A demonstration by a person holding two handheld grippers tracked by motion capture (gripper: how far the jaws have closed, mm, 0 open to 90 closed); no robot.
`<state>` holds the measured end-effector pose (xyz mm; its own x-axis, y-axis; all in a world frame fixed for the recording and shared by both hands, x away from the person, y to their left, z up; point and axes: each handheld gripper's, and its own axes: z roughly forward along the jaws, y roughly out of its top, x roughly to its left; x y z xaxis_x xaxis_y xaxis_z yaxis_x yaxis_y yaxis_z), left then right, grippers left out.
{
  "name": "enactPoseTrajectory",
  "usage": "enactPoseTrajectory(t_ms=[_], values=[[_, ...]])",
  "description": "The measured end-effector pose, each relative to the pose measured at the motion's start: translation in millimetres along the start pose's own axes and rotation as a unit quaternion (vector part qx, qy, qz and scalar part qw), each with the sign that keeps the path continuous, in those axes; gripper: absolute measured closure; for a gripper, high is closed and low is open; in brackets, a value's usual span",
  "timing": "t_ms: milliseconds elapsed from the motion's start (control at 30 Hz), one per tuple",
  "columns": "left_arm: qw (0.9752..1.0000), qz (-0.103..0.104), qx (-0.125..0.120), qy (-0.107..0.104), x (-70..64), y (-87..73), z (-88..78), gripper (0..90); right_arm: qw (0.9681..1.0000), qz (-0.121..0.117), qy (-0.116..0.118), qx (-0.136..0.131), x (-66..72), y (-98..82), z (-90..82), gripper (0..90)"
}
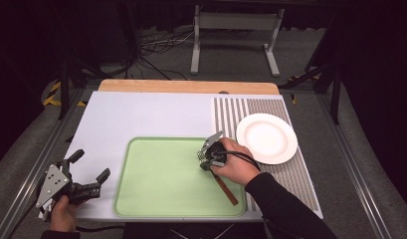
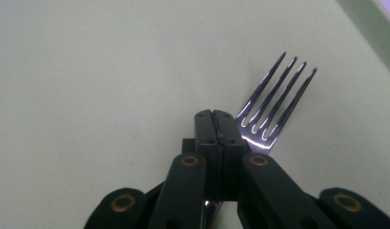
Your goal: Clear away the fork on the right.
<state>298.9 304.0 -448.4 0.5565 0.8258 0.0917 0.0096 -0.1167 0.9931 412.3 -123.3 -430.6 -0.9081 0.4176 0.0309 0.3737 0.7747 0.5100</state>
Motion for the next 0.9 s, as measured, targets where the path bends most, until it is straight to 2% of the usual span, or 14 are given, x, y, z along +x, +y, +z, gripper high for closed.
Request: enactPoseTrajectory(t_ms=[400, 900], values=[[1.0000, 0.000, 0.000, -0.001, 0.2, 0.0, -0.2, 0.0, 0.9999, -0.007, -0.009, 0.008, -1.5, 0.4, 1.9, 89.9], [1.0000, -0.002, 0.000, -0.001, 0.1, -0.1, 0.3, 0.0, 0.9992, 0.019, -0.032, 0.012, -16.2, -8.1, -5.3, 90.0]])
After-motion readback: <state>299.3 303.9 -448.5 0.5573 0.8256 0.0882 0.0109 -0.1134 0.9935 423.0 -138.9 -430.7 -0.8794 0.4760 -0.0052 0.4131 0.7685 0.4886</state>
